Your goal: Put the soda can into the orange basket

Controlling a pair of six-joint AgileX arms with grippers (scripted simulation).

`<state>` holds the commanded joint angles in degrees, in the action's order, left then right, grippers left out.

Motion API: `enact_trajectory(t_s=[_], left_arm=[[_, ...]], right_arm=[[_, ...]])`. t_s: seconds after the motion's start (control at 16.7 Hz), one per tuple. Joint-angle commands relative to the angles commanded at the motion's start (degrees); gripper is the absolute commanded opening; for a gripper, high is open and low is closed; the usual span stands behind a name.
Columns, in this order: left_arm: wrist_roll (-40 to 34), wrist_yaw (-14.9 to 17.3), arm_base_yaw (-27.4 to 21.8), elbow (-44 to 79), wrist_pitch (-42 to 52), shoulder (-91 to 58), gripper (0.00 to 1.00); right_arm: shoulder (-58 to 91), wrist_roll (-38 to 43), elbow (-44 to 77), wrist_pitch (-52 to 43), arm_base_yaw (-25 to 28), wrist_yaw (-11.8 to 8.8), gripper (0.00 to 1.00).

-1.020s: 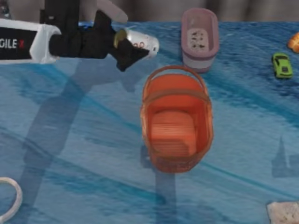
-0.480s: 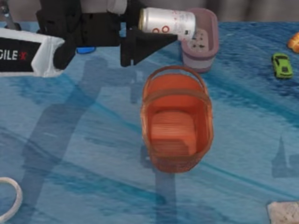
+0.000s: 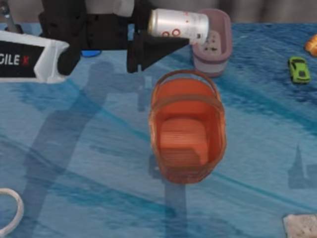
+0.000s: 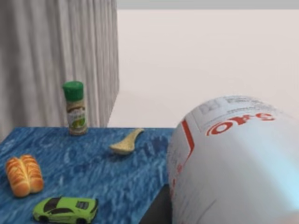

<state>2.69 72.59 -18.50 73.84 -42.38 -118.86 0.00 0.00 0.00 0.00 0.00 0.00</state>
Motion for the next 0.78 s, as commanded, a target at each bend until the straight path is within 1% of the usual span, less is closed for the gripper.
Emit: enact_trajectory(t_s=[0.12,0.36,0.48,0.78], left_arm=[[0.0,0.1,0.2,-0.7,-3.3,-2.6,0.0],[-0.3,0.1,0.9,-3.1,-13.4,-9.5,0.0],[-0.4,0.1,1.1,-4.2,-17.0,-12.2,0.0],[-0.4,0.0,1.2,-4.6,-18.2,-13.1,0.0]], right_arm=[[0.0,0.0,0.0,0.0,0.0,0.0,1.0],[0.0,0.0,0.0,0.0,0.0,0.0,1.0],[0.0,0.0,0.0,0.0,0.0,0.0,1.0],[0.0,0.0,0.0,0.0,0.0,0.0,1.0]])
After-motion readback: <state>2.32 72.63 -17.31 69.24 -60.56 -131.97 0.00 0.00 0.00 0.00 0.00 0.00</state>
